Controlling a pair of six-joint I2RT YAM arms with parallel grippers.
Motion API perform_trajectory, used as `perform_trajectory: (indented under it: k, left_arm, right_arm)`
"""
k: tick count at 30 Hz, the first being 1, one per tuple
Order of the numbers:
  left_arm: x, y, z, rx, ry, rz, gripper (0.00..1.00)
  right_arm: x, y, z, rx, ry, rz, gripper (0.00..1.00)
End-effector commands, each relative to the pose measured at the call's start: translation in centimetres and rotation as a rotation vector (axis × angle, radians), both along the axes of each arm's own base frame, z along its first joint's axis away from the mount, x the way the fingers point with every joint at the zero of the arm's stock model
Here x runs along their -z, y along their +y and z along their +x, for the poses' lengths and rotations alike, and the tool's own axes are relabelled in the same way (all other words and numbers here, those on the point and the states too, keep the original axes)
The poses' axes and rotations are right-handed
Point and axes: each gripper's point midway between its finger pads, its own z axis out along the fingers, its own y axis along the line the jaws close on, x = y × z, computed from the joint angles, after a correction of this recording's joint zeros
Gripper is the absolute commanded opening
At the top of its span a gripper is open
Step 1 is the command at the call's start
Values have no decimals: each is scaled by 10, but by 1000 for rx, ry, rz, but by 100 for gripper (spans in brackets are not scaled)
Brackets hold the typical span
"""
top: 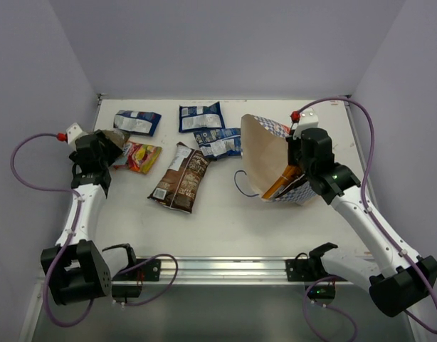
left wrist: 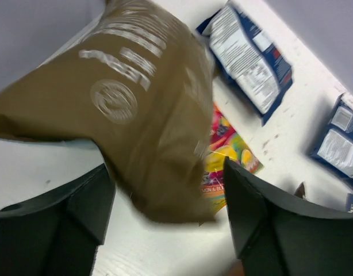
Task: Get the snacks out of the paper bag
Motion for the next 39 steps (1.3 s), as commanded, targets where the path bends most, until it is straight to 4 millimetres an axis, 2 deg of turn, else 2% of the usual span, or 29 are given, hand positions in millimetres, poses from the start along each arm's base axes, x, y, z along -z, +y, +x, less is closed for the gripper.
perform_trajectory:
  k: [1,2,3,4,5,7,8,10,11,13,14,16,17,18,19,20,21,22,24,25,28,32,35,36,39]
  left_arm:
    - [-2,-4,-6,-1,-52,-65,83]
    - [-5,-7,-15,-6,-49,-81,99]
    - [3,-11,-29,-19,-2,-114,100]
    - [0,-15,-35,-10,-1,-120,100]
    - [-23,-16,-40,-5,-47,-108,100]
    - [-38,-24,-50,57,-20,-74,100]
    - [-66,-38,-47,145,-65,-50,100]
    - [-90,-64,-46,275,-105,-46,100]
    - [-114,-96,-47,418,-163,-59,99]
    - [-144,-135,-50,591,-231,-61,99]
    - [-151,-166,-54,706,-244,-76,99]
    - [-163,-201,-61,841,-266,-101,98]
    - [-169,-233,-69,945,-269,-125,98]
    - [-173,-251,-74,1000,-282,-130,98]
    - [-176,-264,-73,1017,-283,-125,98]
    - [-177,-299,-91,1120,-284,-133,98]
    - [-180,-318,-98,1163,-296,-127,98]
    - [-178,-351,-113,1221,-285,-116,98]
    - [-178,-380,-126,1251,-278,-116,98]
    - [-172,-404,-137,1284,-257,-108,97]
    - [-161,-439,-149,1289,-220,-103,97]
    - [-150,-461,-146,1231,-190,-48,98]
    - [-139,-475,-133,1173,-150,-37,98]
    - [-130,-483,-128,1163,-119,-22,98]
    - [-108,-487,-120,1095,-34,-3,98]
  right_arm:
    - [-5,5,-4,-36,14,13,0]
    - [-7,5,-5,-40,9,11,0]
    - [-9,5,-5,-44,2,8,0]
    - [-11,5,-5,-50,-2,7,0]
    - [-14,7,-5,-63,-9,13,0]
    - [-22,10,-4,-82,-28,16,0]
    - [-24,13,-4,-103,-34,13,0]
    - [-35,19,-3,-135,-48,21,0]
    - [-38,21,-3,-152,-49,18,0]
    - [-46,25,-4,-197,-55,-8,0]
    - [-51,25,-4,-203,-61,-9,0]
    - [-59,27,-6,-230,-70,-22,0]
    - [-62,26,-6,-236,-77,-35,0]
    - [-62,25,-7,-238,-72,-45,0]
    - [-68,23,-7,-237,-81,-52,0]
    - [-69,22,-7,-236,-81,-61,0]
    - [-70,20,-7,-228,-81,-66,0]
    - [-70,19,-6,-220,-80,-72,0]
    - [-68,19,-6,-218,-75,-76,0]
    - [-66,19,-5,-218,-72,-77,0]
    - [-63,20,-6,-224,-68,-72,0]
    - [-60,23,-7,-233,-72,-61,0]
    - [-58,25,-7,-232,-67,-57,0]
    - [-58,25,-6,-233,-66,-55,0]
    - [-57,27,-7,-235,-68,-49,0]
